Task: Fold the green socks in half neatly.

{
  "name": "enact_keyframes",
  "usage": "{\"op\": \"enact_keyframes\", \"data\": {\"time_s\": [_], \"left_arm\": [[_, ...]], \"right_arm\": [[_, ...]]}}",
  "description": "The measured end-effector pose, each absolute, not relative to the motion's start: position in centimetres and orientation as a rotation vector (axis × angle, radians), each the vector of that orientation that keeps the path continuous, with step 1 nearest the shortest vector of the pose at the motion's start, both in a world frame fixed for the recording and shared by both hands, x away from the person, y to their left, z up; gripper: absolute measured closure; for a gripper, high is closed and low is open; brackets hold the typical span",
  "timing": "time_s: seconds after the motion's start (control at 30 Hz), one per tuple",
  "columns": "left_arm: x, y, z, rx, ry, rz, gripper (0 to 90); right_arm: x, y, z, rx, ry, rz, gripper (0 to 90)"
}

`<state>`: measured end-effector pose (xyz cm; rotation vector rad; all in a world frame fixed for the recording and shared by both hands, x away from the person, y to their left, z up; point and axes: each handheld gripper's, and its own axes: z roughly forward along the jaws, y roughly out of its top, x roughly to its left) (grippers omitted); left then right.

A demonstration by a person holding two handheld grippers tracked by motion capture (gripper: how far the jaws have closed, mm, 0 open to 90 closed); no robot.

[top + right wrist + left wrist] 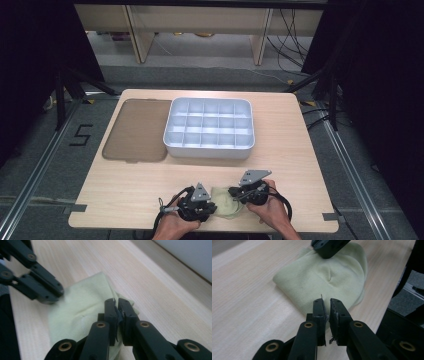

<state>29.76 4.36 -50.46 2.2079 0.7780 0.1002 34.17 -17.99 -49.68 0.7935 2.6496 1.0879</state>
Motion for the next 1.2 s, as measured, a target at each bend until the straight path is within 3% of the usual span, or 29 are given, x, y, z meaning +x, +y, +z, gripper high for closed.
{"op": "enact_keyframes", "data": {"time_s": [0.23,0.5,0.63,1.2], "left_arm": [[30.3,4.8,-49.9,2.203,0.772,0.093,81.5],[33.4,4.3,-49.7,2.143,0.838,0.096,81.5],[34.1,3.9,-50.5,2.196,0.853,0.165,82.8],[33.3,5.0,-49.2,2.158,0.848,0.181,84.4]], "right_arm": [[34.7,-17.7,-50.0,0.804,2.648,1.099,86.0],[34.6,-18.3,-49.2,0.815,2.643,1.141,85.2],[34.6,-18.5,-49.5,0.821,2.649,1.116,85.2],[34.5,-18.6,-48.9,0.810,2.628,1.135,85.1]]}}
